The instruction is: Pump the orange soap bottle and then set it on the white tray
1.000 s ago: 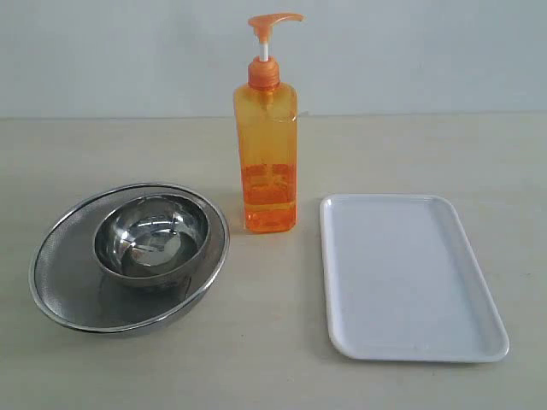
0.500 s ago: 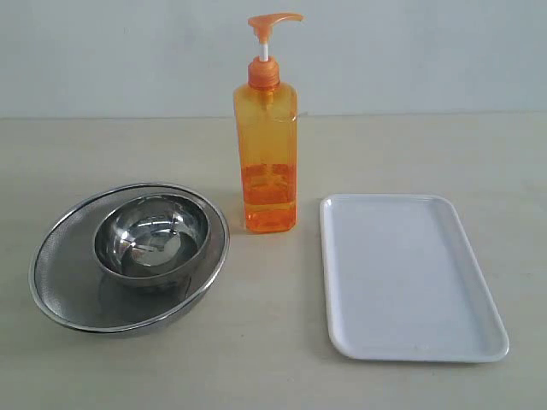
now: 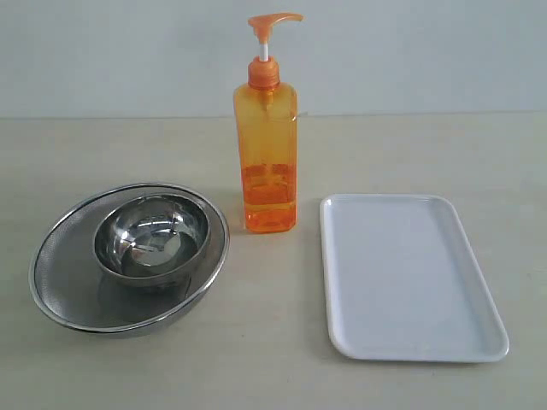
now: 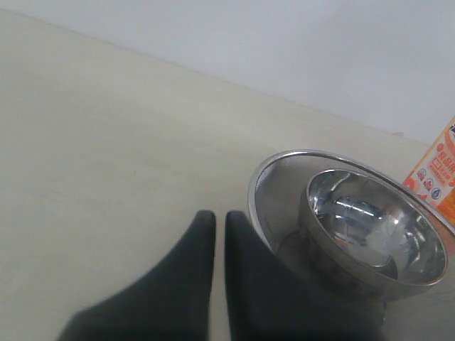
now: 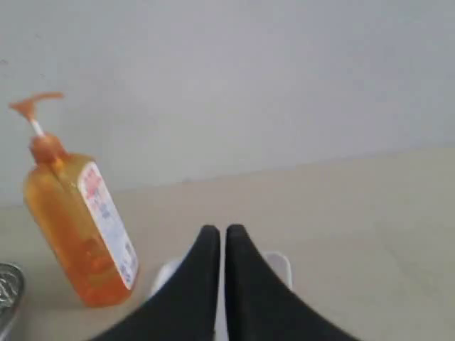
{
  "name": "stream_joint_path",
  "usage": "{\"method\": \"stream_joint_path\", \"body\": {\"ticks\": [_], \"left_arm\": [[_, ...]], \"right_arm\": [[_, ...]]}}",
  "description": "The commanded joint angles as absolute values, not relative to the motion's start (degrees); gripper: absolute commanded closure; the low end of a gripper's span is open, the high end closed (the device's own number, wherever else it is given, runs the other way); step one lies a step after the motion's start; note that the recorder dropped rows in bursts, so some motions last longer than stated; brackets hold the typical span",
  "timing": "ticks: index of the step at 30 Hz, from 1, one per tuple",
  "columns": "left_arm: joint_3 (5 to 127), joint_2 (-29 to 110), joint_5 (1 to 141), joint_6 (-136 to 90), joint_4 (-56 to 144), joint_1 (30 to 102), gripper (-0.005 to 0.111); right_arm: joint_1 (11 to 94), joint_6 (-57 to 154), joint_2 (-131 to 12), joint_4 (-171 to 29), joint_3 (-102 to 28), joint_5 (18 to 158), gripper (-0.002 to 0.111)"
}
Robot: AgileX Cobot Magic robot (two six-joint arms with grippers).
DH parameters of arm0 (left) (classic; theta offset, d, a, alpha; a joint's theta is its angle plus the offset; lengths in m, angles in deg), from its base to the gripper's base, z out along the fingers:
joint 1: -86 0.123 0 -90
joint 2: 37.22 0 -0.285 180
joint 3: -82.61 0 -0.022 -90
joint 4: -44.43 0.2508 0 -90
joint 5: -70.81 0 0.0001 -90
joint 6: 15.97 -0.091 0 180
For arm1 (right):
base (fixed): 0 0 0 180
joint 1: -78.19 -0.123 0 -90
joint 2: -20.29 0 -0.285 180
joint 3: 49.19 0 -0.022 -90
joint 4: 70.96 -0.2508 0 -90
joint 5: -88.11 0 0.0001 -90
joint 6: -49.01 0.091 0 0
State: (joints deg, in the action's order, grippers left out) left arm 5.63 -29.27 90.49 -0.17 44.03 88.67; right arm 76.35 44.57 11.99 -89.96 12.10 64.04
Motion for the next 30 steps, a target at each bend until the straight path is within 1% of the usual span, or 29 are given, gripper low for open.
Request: {"method": "stream_joint_path", "body": {"ticks": [1,4,8,12,13,15,18,21,24,26,30], "left_arm": [[5.40,-29.43,90.32,-0.38,43.45,88.79,0.102],[5.40,-29.43,90.32,-0.38,43.45,88.79,0.102],[5.40,-29.43,90.32,-0.38,43.45,88.79,0.102],[5.40,-29.43,90.32,-0.38,43.45,88.79,0.102],[5.40,-29.43,90.32,-0.38,43.45,88.79,0.102],[5.40,-29.43,90.32,-0.38,43.45,88.79,0.102],[5.40,-29.43,90.32,-0.38,43.45,88.79,0.102],[5.40,-29.43,90.32,-0.38,43.45,88.79,0.102],[5.40,-29.43,90.32,-0.38,43.45,88.79,0.102],[5.40,-29.43,90.32,-0.38,43.45,88.79,0.102],[5.40,-29.43,90.32,-0.38,43.45,88.79,0.102]], "right_arm": [[76.41,39.08,11.94,-95.22,2.77,58.31,0.108],[76.41,36.42,11.94,-102.51,0.13,62.07,0.108],[76.41,36.70,11.94,-113.72,-0.11,69.79,0.108],[76.41,36.36,11.58,-117.78,-0.22,77.91,0.108],[76.41,35.30,11.06,-117.78,-0.76,77.91,0.108],[76.41,29.38,8.75,-118.06,-2.73,74.83,0.108],[76.41,19.96,2.40,-124.36,-6.18,70.87,0.108],[76.41,8.89,-5.01,-133.66,-10.73,65.34,0.108],[76.41,-2.61,-12.33,-144.46,-14.79,56.03,0.108],[76.41,-9.06,-16.18,-152.47,-14.90,51.33,0.108],[76.41,-12.88,-20.33,-155.03,-14.63,47.97,0.108]]}}
